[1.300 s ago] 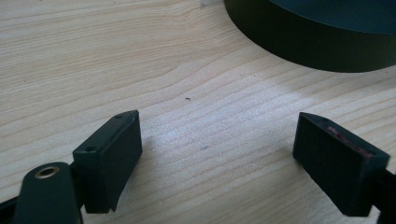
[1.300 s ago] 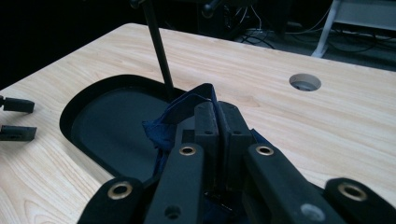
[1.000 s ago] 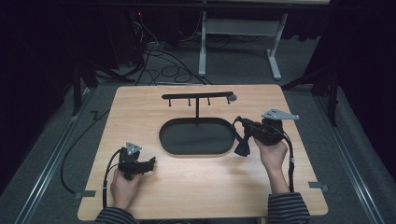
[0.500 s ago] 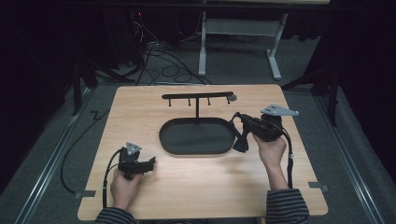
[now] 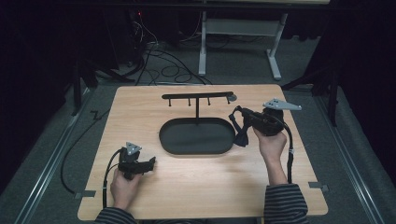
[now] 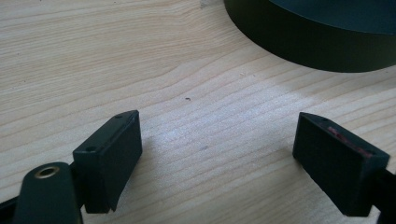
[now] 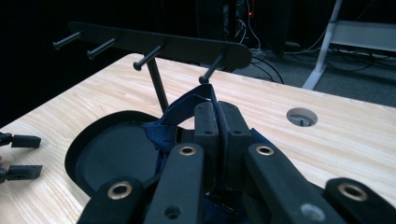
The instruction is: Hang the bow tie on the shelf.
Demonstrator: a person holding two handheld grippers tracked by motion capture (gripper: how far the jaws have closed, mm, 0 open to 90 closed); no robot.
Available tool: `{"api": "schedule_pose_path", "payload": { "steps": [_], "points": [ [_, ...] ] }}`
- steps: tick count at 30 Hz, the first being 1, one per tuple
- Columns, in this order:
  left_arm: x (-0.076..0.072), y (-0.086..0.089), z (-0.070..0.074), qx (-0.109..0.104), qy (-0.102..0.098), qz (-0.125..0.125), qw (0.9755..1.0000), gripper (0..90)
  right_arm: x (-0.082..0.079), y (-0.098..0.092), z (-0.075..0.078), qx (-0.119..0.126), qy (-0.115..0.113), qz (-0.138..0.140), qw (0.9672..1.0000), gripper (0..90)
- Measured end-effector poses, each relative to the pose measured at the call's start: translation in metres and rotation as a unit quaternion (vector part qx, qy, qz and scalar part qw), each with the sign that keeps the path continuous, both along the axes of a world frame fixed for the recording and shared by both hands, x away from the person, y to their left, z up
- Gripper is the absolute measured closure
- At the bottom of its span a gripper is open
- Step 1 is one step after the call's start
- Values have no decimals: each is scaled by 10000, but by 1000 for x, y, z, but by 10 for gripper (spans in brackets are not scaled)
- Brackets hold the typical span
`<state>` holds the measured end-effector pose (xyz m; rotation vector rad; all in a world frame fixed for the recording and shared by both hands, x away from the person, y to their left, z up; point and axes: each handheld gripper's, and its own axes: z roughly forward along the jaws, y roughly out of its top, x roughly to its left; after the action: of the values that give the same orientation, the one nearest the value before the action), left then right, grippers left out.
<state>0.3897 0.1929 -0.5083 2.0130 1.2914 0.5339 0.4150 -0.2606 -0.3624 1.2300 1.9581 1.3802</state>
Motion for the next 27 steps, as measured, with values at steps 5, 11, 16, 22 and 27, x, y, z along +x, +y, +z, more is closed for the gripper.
{"api": "schedule_pose_path", "payload": {
  "steps": [5, 11, 16, 22, 27],
  "points": [
    [0, 0, 0, 0, 1, 0, 10000, 160, 5, 4, 0, 13, 9, 15, 10000, 889],
    [0, 0, 0, 1, 0, -1, 10000, 160, 10, 8, 5, 113, -11, 11, 9999, 889],
    [0, 0, 0, 0, 1, -1, 10000, 159, 15, 12, 9, 91, -16, 16, 10000, 889],
    [0, 0, 0, -10, 2, -22, 10000, 161, 23, 16, 10, 89, -24, 1, 10000, 888],
    [0, 0, 0, -8, 2, -31, 10000, 161, 29, 21, 11, 72, -13, -27, 10000, 888]
  ]
}}
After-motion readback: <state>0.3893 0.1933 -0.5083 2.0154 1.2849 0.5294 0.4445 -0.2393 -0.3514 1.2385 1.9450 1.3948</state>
